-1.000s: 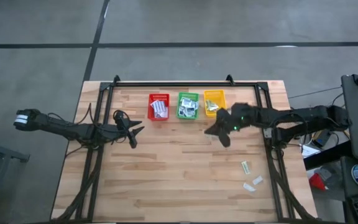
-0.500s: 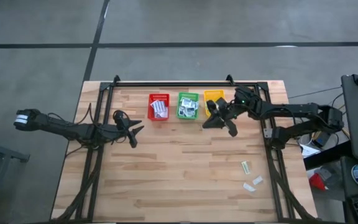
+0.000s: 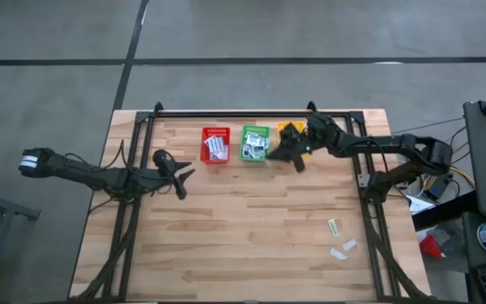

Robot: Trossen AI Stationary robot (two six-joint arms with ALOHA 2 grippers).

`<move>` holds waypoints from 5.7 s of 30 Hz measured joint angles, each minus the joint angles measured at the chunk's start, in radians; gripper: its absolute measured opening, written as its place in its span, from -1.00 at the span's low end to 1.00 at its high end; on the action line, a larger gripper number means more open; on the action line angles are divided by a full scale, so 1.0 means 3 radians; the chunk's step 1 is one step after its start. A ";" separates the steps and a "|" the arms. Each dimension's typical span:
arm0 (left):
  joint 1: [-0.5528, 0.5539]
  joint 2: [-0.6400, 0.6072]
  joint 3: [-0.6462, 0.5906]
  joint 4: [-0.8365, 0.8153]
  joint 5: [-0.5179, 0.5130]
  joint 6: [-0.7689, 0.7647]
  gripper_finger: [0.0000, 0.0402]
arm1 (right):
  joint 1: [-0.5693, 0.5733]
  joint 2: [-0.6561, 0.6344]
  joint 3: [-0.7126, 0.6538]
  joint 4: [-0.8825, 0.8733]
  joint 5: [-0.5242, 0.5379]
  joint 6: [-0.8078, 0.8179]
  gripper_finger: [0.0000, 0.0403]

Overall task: Pick & Place First Aid Supplies
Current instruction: Put the green bandage into the yellow basket

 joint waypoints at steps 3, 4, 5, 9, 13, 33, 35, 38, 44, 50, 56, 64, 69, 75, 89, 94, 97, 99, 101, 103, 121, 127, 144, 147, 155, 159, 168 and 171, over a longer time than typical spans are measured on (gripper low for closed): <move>-0.0001 0.0000 0.0000 0.0017 -0.0083 0.0002 -0.34 | -0.0205 0.0013 0.0000 -0.0275 0.0561 0.0031 -0.96; 0.0000 0.0001 0.0000 0.0017 -0.0096 0.0002 -0.34 | -0.0272 0.0000 0.0001 -0.0428 0.0767 0.0032 -0.96; -0.0001 0.0001 0.0000 0.0017 -0.0097 0.0002 -0.34 | -0.0332 -0.0013 0.0000 -0.0595 0.0993 0.0027 -0.96; 0.0000 0.0000 0.0000 0.0019 -0.0097 0.0002 -0.34 | -0.0498 -0.0108 0.0019 -0.1224 0.1944 -0.0070 -0.96; 0.0000 0.0001 0.0000 0.0020 -0.0129 0.0001 -0.34 | -0.0558 -0.0145 0.0251 -0.1999 0.2521 -0.0155 -0.96; 0.0000 0.0001 0.0000 0.0021 -0.0271 0.0012 -0.34 | -0.0567 0.0991 0.1213 -0.3367 0.2812 -0.0365 -0.96; 0.0000 0.0000 0.0000 0.0021 -0.0271 0.0012 -0.34 | -0.0568 0.1109 0.1352 -0.3482 0.2811 -0.0374 -0.96; 0.0000 0.0000 -0.0001 0.0021 -0.0271 0.0012 -0.34 | -0.0568 0.1264 0.1545 -0.3625 0.2812 -0.0495 -0.96; 0.0000 0.0001 0.0000 0.0019 -0.0271 0.0012 -0.34 | -0.0559 0.1427 0.1855 -0.3755 0.2692 -0.0901 -0.94; 0.0000 0.0001 0.0000 0.0019 -0.0271 0.0012 -0.34 | -0.0567 0.1443 0.1974 -0.3822 0.2674 -0.0971 -0.78; 0.0000 0.0001 0.0000 0.0019 -0.0271 0.0012 -0.34 | -0.0576 0.1443 0.1951 -0.3861 0.2674 -0.0988 -0.60; 0.0000 0.0001 0.0000 0.0019 -0.0270 0.0012 -0.34 | -0.0547 0.1295 0.2003 -0.4528 0.2660 -0.0992 -0.59; 0.0000 0.0000 0.0000 0.0019 -0.0269 0.0011 -0.34 | -0.0331 0.0882 0.1941 -0.4971 0.2653 -0.1056 -0.67; 0.0000 0.0001 0.0000 0.0019 -0.0269 0.0011 -0.34 | 0.0148 0.0232 0.1741 -0.5227 0.2314 -0.0828 -0.74; 0.0000 0.0001 -0.0001 0.0018 -0.0265 0.0011 -0.34 | 0.1819 -0.0967 0.0740 -0.5310 0.1827 0.0886 -0.96; 0.0000 0.0001 0.0000 0.0019 -0.0255 0.0011 -0.34 | 0.2311 -0.1154 0.0496 -0.5307 0.1777 0.1878 -0.96; 0.0000 0.0001 0.0000 0.0019 -0.0252 0.0011 -0.34 | 0.2492 -0.1234 0.0386 -0.5297 0.1787 0.2259 -0.96; 0.0000 0.0000 0.0000 0.0019 -0.0252 0.0010 -0.34 | 0.2571 -0.1272 0.0327 -0.5297 0.1783 0.2423 -0.95; 0.0000 0.0001 0.0000 0.0019 -0.0251 0.0010 -0.34 | 0.2627 -0.1288 0.0299 -0.5286 0.1787 0.2524 -0.91; 0.0000 0.0000 0.0000 0.0019 -0.0249 0.0010 -0.34 | 0.2663 -0.1292 0.0272 -0.5277 0.1789 0.2570 -0.85; -0.0001 0.0000 0.0000 0.0019 -0.0241 0.0010 -0.34 | 0.2672 -0.1291 -0.0091 -0.4943 0.1787 0.2844 -0.24; 0.0000 0.0000 0.0000 0.0019 -0.0238 0.0010 -0.34 | 0.2672 -0.1288 -0.0250 -0.4856 0.1786 0.3033 -0.23; -0.0001 0.0001 0.0000 0.0019 -0.0238 -0.0002 -0.34 | 0.2906 -0.1030 -0.0451 -0.4496 0.1616 0.3256 -0.25; 0.0000 0.0001 0.0000 0.0019 -0.0238 -0.0002 -0.34 | 0.2999 -0.0892 -0.0451 -0.4405 0.1620 0.3308 -0.24; -0.0001 0.0000 0.0000 0.0017 -0.0238 -0.0002 -0.34 | 0.3075 -0.0449 -0.0451 -0.4287 0.1720 0.3282 -0.28; -0.0001 0.0000 0.0000 0.0017 -0.0238 -0.0002 -0.34 | 0.3075 -0.0190 -0.0442 -0.4219 0.1715 0.3258 -0.31; 0.0000 0.0001 0.0000 0.0017 -0.0227 -0.0002 -0.34 | 0.3074 0.0041 -0.0423 -0.4198 0.1640 0.3237 -0.38; -0.0001 0.0001 0.0000 0.0017 -0.0223 -0.0002 -0.34 | 0.3075 -0.0045 -0.0444 -0.4214 0.1645 0.3305 -0.49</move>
